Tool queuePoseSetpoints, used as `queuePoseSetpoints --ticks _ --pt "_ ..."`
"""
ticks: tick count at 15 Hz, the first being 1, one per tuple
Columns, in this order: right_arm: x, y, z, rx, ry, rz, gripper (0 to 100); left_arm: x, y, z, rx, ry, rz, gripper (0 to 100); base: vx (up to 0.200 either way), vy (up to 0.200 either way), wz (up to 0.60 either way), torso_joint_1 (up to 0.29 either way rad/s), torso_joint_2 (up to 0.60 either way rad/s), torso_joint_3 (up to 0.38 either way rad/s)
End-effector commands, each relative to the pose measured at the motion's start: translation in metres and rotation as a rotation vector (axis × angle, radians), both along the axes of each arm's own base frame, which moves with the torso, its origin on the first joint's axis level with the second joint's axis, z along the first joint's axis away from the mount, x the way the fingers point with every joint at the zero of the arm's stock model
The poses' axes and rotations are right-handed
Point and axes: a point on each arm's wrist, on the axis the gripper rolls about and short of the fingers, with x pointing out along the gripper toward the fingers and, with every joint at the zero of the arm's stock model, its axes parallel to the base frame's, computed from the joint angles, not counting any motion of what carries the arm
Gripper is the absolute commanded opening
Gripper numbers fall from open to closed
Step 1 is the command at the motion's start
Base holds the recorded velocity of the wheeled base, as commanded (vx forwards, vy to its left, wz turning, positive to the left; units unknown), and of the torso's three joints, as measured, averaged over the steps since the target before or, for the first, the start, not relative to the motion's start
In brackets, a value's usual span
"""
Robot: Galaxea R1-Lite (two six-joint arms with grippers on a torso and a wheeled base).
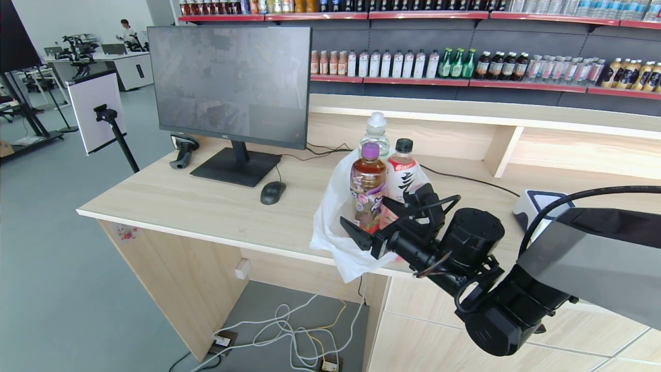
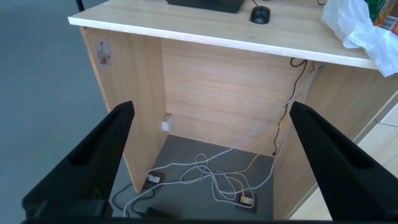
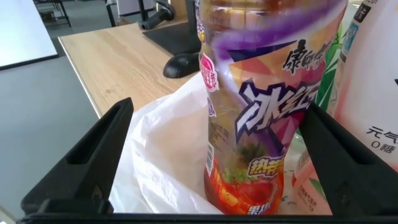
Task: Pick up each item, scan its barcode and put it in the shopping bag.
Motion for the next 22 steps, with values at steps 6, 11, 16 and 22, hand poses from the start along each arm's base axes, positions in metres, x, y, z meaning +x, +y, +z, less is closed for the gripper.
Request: queuePoseSetpoints --ticks 6,11,16,22 --pt "-0.036 -0.017 0.031 0.006 -0.028 0.014 100 0.0 0.0 0.0 0.0 -0.001 0.0 100 0.0 0.0 0.0 0.0 0.0 0.0" --pt "-0.061 -0.032 0.041 -0.006 -0.027 0.015 100 0.0 0.0 0.0 -0.001 -0.001 0.0 100 0.0 0.0 0.0 0.0 0.0 0.0" --pt "-0.179 -0.118 0.043 -0.049 0.037 -0.027 100 0.0 0.0 0.0 -0.003 0.0 0.0 100 0.0 0.0 0.0 0.0 0.0 0.0" --pt "-0.288 -0.18 0.015 -0.228 0.249 0.021 100 0.0 0.0 0.0 -0.003 -0.001 0.0 100 0.0 0.0 0.0 0.0 0.0 0.0"
